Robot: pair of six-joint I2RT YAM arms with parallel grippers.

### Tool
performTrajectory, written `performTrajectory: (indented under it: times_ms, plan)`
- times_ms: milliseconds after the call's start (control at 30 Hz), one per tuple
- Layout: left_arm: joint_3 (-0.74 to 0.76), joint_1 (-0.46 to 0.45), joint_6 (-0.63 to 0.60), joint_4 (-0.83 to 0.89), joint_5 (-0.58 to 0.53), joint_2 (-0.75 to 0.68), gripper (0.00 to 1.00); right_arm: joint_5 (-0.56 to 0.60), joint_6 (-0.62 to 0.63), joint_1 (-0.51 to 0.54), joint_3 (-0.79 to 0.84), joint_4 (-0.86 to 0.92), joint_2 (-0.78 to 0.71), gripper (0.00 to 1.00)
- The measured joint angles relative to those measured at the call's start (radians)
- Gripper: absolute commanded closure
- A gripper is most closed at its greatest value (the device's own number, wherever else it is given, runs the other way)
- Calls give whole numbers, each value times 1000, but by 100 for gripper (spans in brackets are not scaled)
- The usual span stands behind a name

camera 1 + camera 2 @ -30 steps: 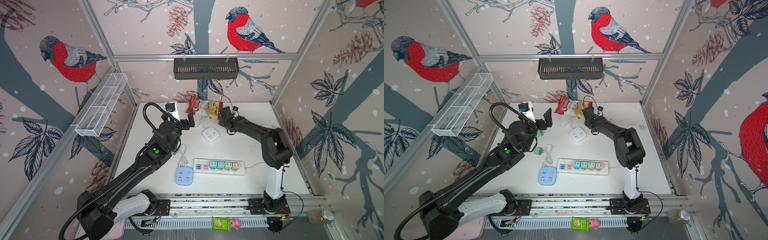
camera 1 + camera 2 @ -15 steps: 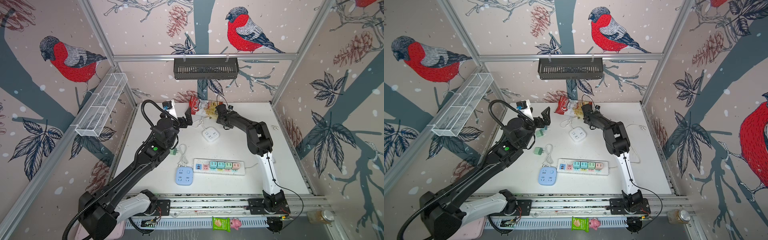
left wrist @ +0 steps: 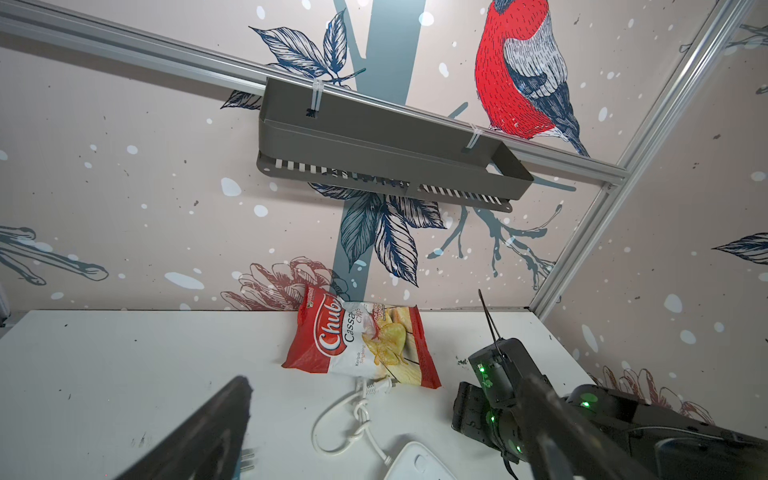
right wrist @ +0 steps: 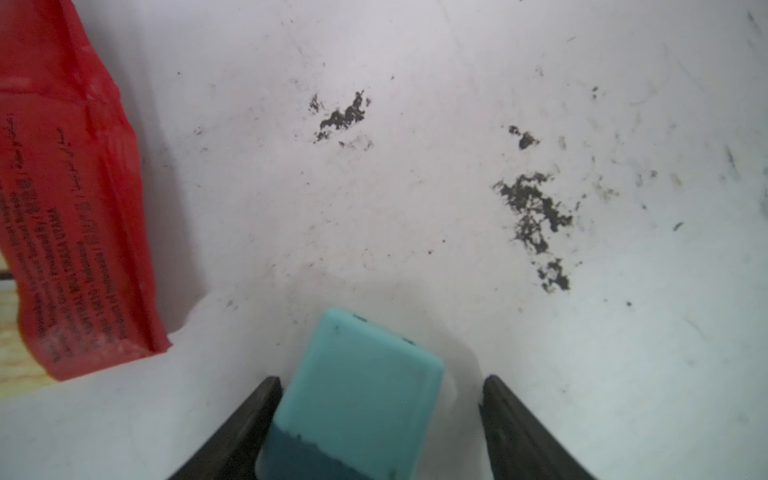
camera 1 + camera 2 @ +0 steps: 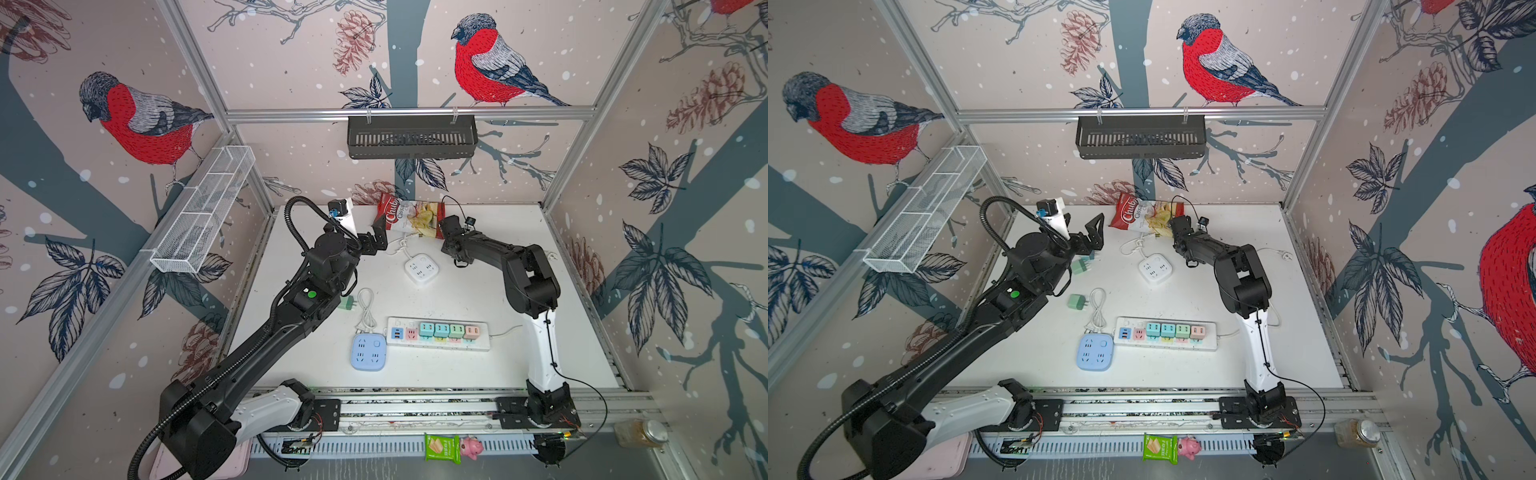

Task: Insert the plug
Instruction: 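Lower the right gripper onto the teal adapter beside the chips bag and close, then lift the teal adapter off the table with the right gripper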

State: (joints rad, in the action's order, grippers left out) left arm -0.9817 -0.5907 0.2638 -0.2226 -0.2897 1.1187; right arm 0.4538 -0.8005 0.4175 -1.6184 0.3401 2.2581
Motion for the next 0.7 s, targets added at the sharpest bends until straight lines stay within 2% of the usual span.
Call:
performTrajectory:
  times_ms: [333, 467, 700]
  plan:
    - [0, 10, -3, 3, 36, -1, 1, -4, 15, -1, -4, -16, 6, 53]
    - [0, 26, -8, 11, 95, -4, 1, -8, 21, -1, 0, -24, 2, 61]
    - [-11, 32, -38, 54, 159, -4, 3, -35, 71, 23, 140, -5, -152, 68]
